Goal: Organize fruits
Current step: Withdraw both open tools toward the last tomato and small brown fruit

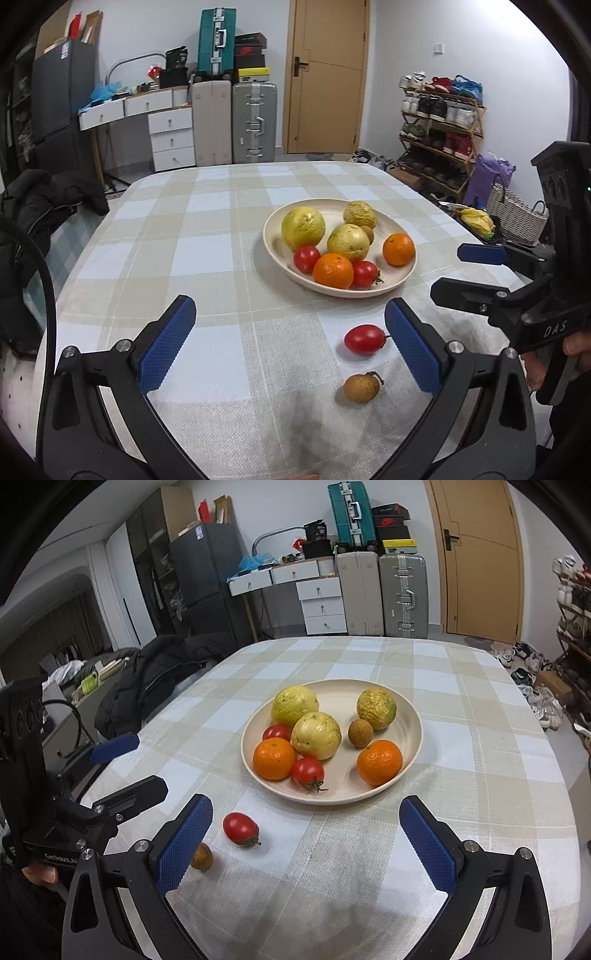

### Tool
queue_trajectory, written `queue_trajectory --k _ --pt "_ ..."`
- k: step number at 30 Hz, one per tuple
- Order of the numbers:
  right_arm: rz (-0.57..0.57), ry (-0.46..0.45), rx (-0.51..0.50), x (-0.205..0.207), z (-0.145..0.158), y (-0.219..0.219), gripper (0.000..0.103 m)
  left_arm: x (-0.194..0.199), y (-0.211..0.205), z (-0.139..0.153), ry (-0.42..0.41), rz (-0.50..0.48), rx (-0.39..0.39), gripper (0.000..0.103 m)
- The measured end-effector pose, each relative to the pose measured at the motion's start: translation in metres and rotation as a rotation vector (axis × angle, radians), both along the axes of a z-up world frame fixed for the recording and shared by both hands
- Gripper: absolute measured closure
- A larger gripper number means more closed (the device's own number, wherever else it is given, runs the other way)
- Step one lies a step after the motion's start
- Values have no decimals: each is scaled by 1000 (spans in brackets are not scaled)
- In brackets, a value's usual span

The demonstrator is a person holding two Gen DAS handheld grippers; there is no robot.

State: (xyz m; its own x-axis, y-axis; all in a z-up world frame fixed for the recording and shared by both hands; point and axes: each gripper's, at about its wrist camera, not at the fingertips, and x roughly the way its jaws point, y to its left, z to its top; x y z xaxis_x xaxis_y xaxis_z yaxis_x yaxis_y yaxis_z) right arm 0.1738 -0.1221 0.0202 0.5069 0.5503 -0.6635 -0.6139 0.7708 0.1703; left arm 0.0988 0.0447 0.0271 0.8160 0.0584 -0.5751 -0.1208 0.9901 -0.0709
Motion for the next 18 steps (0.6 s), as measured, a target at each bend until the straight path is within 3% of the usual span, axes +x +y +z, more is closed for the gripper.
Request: queue_trajectory --k 18 --pt "25 18 -14 0 -6 5 0 3 -11 -19 49 -31 12 1"
